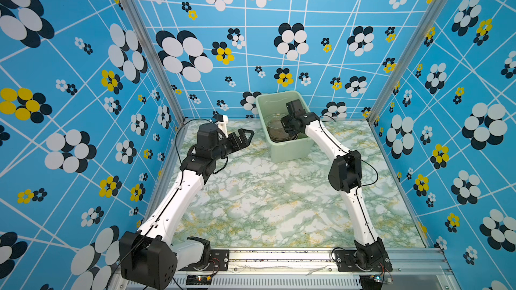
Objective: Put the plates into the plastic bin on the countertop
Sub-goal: 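Lower the colourless plate into the bin against the stacked plates, then open the right gripper and raise it out of the bin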
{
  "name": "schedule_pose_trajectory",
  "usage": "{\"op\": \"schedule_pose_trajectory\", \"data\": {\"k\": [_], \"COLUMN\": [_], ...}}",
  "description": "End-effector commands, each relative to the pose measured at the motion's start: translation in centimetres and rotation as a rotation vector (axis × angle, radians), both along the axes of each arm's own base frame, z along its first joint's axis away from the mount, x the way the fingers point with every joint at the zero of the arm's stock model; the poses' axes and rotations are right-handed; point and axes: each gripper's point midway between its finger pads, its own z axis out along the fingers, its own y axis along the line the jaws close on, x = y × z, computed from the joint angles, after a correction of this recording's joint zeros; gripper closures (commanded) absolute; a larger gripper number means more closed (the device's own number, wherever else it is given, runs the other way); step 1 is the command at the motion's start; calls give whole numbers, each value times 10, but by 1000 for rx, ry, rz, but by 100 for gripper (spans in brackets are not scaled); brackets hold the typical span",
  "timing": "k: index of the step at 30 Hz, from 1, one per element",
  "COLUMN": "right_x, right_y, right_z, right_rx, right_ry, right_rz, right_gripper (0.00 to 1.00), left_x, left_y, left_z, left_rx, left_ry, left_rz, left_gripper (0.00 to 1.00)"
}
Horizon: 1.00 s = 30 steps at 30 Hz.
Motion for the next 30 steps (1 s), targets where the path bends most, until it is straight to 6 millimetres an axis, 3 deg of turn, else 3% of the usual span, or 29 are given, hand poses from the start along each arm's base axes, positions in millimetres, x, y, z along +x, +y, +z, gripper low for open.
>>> {"op": "schedule_pose_trajectory", "data": {"k": [1, 9, 15, 21, 24, 30], "right_x": [-9, -10, -10, -11, -11, -13], "right_y": [-35, -34, -36, -39, -41, -37], "right_z": [-47, -54, -44, -20, -3, 32], "right_rx": [-64, -60, -72, -88, -98, -108], "right_ry": [142, 158, 140, 102, 77, 16], "right_rz": [-120, -132, -142, -153, -156, -136], "right_gripper": [85, 81, 61, 46, 33, 24], "left_x": [-6, -6, -7, -9, -13, -23], "left_y": [6, 11, 13, 16, 18, 27], "left_z": [6, 4, 5, 10, 14, 25], "left_rx": [-6, -1, 0, -1, 0, 8], "left_ry": [-7, -5, -3, -10, -18, -39], "left_rz": [16, 31, 40, 46, 50, 77], "left_gripper": [1, 1, 1, 1, 1, 1]}}
